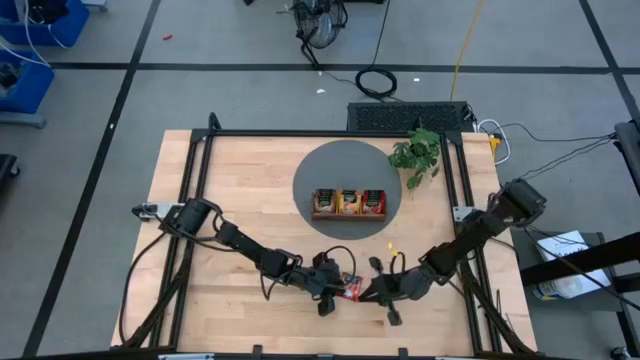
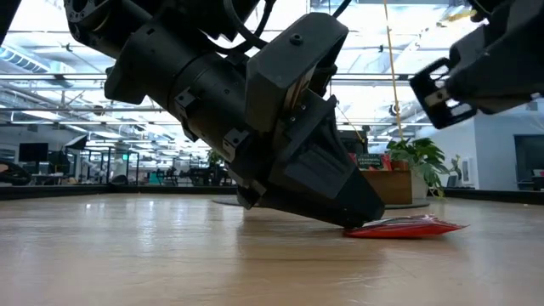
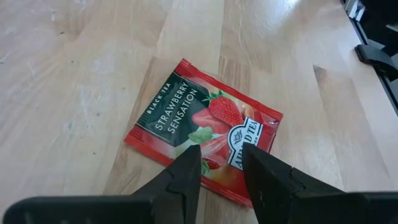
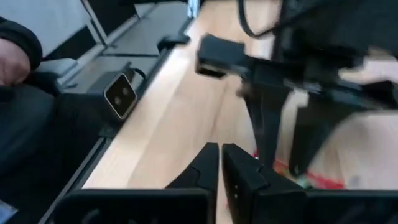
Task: Pick & Place Tea
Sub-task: Put the red tea packet into the right section of the wooden organizer
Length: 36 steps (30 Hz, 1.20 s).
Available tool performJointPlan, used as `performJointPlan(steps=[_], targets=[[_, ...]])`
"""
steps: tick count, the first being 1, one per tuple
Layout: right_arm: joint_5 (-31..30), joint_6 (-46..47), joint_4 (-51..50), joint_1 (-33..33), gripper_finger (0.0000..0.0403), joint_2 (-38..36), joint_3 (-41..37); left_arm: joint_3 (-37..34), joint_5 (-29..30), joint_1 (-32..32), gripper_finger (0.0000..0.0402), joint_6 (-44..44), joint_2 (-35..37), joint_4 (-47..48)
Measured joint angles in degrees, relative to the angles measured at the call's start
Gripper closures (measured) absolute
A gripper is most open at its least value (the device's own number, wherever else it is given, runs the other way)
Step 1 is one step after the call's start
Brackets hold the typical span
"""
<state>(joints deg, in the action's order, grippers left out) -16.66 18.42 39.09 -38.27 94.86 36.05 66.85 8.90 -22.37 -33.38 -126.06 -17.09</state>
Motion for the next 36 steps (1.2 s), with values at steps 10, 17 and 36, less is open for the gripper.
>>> performJointPlan(steps=[10,17,36], targets=[[0.22,30.14,-23.3,1.13,0.0253,-4.17,0.03,-0.17,1.26,-0.04,0.0277,1.28,-0.11,-0.75],[4.12,46.96,-28.55,5.87,0.0189,-4.19,0.02,-0.19,1.67,0.02,0.0277,2.51,-1.45,-3.11],[11.95,58.42,-19.76,7.06,0.0249,2.63,-2.95,-0.04,-0.3,1.03,0.0277,4.8,-4.87,-10.04]])
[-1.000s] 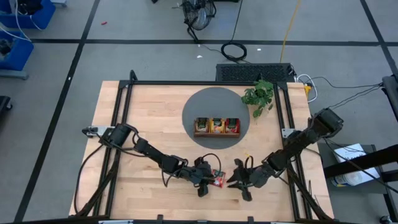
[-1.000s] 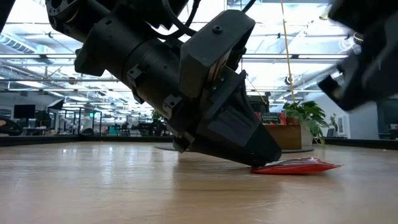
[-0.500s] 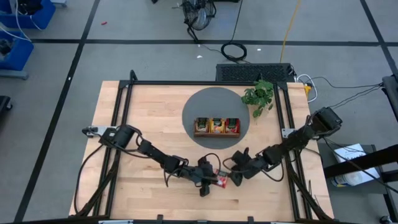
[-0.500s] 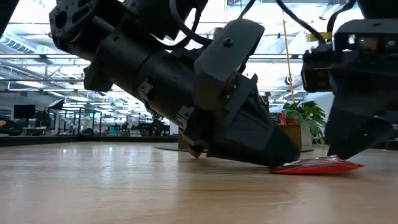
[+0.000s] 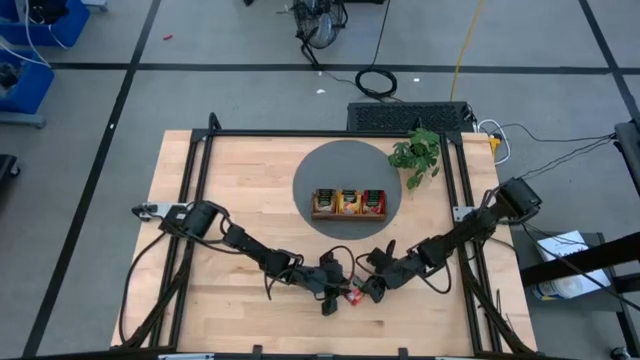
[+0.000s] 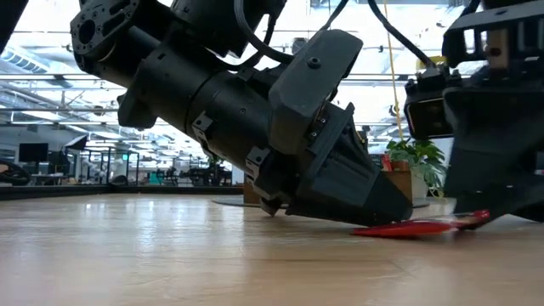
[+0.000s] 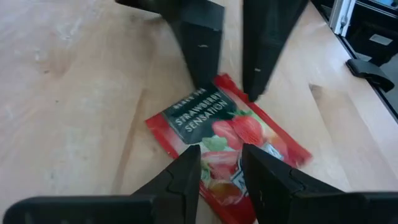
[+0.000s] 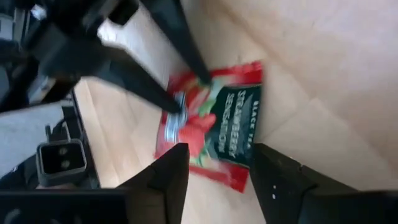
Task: Pick & Place Tea
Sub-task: Put the red tea packet into the right section of the wooden organizer
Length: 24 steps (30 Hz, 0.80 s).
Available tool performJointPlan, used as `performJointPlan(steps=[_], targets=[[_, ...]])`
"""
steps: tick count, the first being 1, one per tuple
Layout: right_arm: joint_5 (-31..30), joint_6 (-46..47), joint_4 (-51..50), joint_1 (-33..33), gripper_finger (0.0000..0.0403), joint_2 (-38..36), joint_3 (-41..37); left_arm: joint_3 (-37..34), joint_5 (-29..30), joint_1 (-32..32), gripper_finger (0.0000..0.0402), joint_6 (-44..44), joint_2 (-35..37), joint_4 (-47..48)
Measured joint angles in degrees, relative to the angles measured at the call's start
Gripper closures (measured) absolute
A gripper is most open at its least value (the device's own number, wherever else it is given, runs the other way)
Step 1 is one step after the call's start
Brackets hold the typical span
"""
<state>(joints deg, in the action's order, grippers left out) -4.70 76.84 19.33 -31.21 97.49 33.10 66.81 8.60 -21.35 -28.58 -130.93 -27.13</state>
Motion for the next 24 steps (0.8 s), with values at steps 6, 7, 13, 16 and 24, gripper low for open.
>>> performJointPlan(steps=[6,7,13,16,24], targets=[[0.54,-1.21,-0.51,-1.28,0.0276,0.04,-0.07,0.0,0.26,0.37,0.0277,-0.17,-0.06,-0.23],[0.55,-1.55,-0.6,-1.28,0.0281,0.04,-0.07,0.0,0.26,0.37,0.0277,-0.17,-0.07,-0.23],[0.38,-5.34,-0.72,-1.19,0.0327,0.11,-0.11,0.0,0.28,0.37,0.0277,-0.21,-0.07,-0.25],[-0.67,-7.39,-0.74,-1.1,0.0363,0.11,-0.11,0.0,0.28,0.37,0.0277,-0.11,-0.07,-0.25],[-4.91,-11.65,-0.21,-1.1,0.0401,0.08,-0.11,-0.15,0.62,-0.02,0.0277,2.9,-0.31,-2.09]])
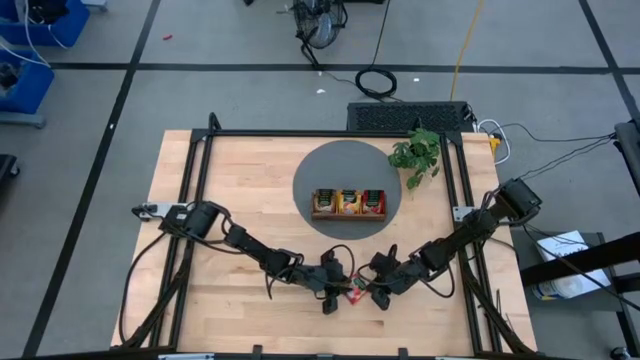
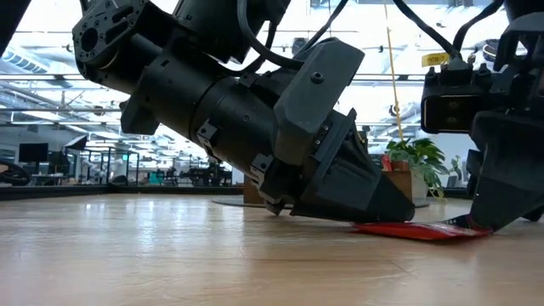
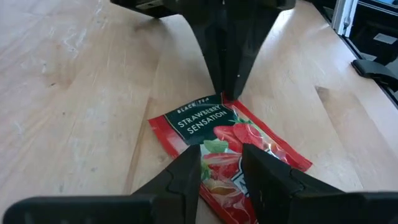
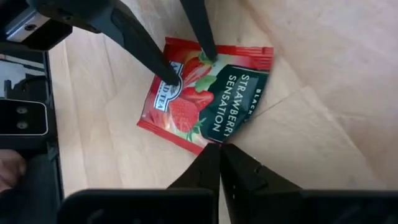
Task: Pick & Place Tea
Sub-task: Put the red tea packet into the right section of the wooden organizer
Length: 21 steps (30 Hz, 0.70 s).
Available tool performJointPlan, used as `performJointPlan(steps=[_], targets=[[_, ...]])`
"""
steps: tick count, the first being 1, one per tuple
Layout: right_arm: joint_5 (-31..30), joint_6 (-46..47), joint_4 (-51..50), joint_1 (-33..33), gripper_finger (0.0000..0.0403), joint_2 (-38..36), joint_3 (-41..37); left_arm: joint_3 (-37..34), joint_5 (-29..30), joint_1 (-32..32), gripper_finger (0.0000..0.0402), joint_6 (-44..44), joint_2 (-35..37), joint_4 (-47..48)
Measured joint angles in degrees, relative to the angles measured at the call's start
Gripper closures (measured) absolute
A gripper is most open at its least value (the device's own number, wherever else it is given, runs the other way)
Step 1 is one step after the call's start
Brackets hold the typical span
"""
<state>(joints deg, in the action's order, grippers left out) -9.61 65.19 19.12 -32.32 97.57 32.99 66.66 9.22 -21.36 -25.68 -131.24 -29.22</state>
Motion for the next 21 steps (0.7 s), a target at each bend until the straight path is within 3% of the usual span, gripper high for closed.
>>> performJointPlan(steps=[15,21], targets=[[-2.46,-7.96,-6.09,0.09,0.0403,-9.84,-0.23,-0.4,-1.31,-1.89,0.0277,9.41,6.46,5.27],[-2.46,-8.65,-5.83,-0.01,0.0403,-11.99,-0.15,-0.4,4.04,-3.8,0.0277,9.98,7.23,6.41]])
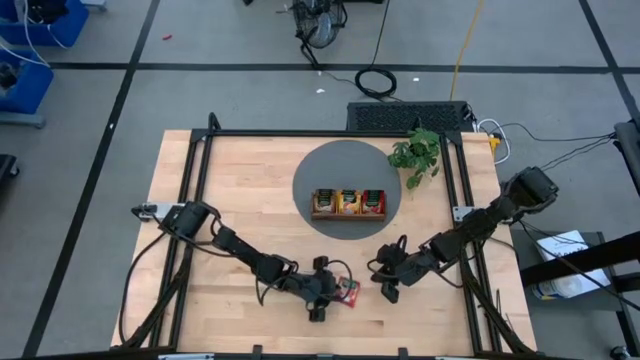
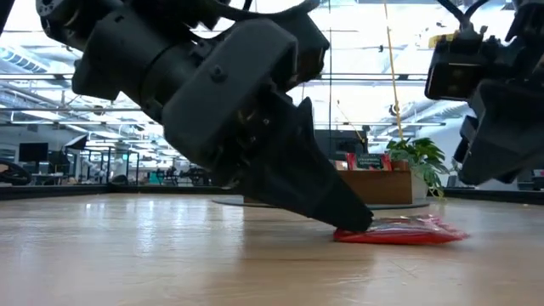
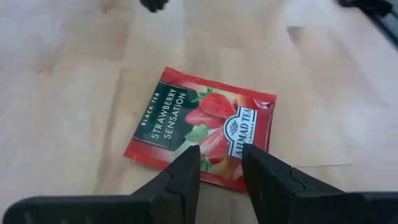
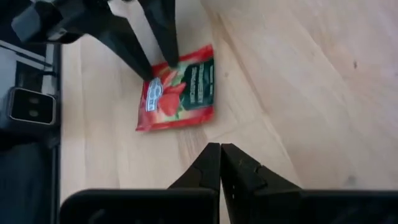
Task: Pick & Place Tea
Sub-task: Put the red tea packet into the right section of the wooden organizer
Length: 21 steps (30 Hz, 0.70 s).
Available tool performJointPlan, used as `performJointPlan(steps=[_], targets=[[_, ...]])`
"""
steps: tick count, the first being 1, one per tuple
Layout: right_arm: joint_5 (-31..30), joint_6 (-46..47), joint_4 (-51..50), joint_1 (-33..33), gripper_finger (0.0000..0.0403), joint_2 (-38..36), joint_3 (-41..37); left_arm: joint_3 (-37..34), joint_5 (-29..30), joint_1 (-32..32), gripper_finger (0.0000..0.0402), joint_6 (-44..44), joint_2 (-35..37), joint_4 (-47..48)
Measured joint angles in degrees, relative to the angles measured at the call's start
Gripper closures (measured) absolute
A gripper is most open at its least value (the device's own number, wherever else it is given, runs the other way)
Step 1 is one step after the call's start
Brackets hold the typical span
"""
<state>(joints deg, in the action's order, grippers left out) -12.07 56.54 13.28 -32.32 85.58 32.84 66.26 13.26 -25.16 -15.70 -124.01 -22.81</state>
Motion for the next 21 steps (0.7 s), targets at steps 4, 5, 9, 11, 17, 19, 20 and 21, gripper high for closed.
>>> performJointPlan(steps=[4,5,9,11,17,19,20,21], targets=[[0.14,3.82,0.16,-0.93,0.0403,0.68,0.07,0.07,1.67,0.51,0.0277,-2.23,-0.04,1.11],[0.13,4.27,-0.18,-1.21,0.0402,0.72,0.04,0.07,1.73,0.6,0.0277,-2.92,-0.04,1.04],[-0.12,5.61,0.64,-1.7,0.0384,1.62,0.1,0.25,2.51,1.18,0.0277,-5.12,-1.11,-0.49],[-2.08,7.43,1.23,-1.9,0.0368,2.45,0.05,0.32,2.89,1.61,0.0277,-6.81,-2.54,-2.84],[-7.15,13.53,0.36,-1.45,0.0308,6.09,0.05,0.48,2.88,3.63,0.0277,-11.02,-6.15,-8.62],[-5.51,15.62,1.11,-0.82,0.029,7.37,0.3,0.52,2.86,4.07,0.0277,-11.01,-6.53,-8.85],[-4.71,16.3,1.53,-0.55,0.0283,7.97,0.26,0.52,2.84,4.14,0.0277,-11.02,-6.54,-8.84],[-4.42,16.81,1.55,-0.29,0.0277,8.71,0.28,0.51,2.84,4.15,0.0277,-10.98,-6.55,-8.91]])
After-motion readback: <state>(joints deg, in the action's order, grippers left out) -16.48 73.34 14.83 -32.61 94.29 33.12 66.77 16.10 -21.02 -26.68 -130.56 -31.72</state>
